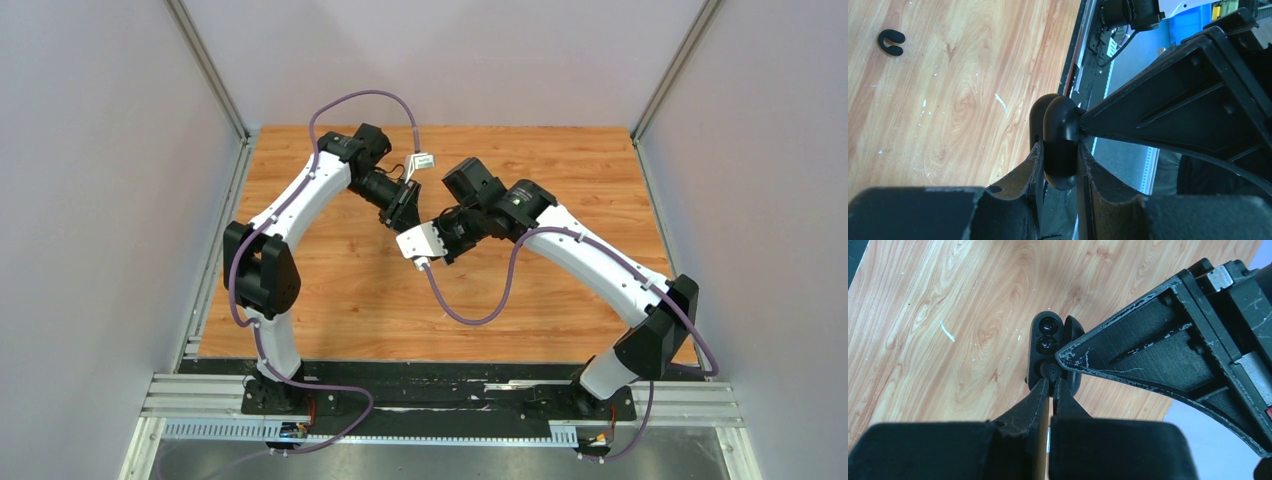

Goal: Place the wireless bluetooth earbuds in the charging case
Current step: Place the earbud in the charging case.

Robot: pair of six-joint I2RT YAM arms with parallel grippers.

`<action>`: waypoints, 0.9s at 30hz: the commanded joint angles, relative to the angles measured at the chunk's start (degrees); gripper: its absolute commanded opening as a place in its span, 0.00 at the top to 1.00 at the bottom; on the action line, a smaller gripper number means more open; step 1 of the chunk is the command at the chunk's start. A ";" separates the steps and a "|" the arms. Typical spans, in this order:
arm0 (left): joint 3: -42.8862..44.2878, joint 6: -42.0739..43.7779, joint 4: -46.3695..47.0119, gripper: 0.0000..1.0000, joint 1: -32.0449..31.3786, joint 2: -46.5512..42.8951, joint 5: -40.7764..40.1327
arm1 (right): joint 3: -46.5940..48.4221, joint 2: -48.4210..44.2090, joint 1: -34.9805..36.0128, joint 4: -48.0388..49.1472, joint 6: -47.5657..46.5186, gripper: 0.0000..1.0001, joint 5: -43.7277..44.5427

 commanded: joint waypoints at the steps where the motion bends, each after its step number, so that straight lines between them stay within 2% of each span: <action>1: 2.08 0.61 -0.48 1.00 -0.09 -0.39 2.68 | 1.25 0.48 0.52 2.08 -1.15 1.00 0.80; 27: 2.15 -1.53 -0.49 1.00 1.22 2.03 6.19 | 0.53 1.14 0.95 -0.28 -0.38 1.00 3.10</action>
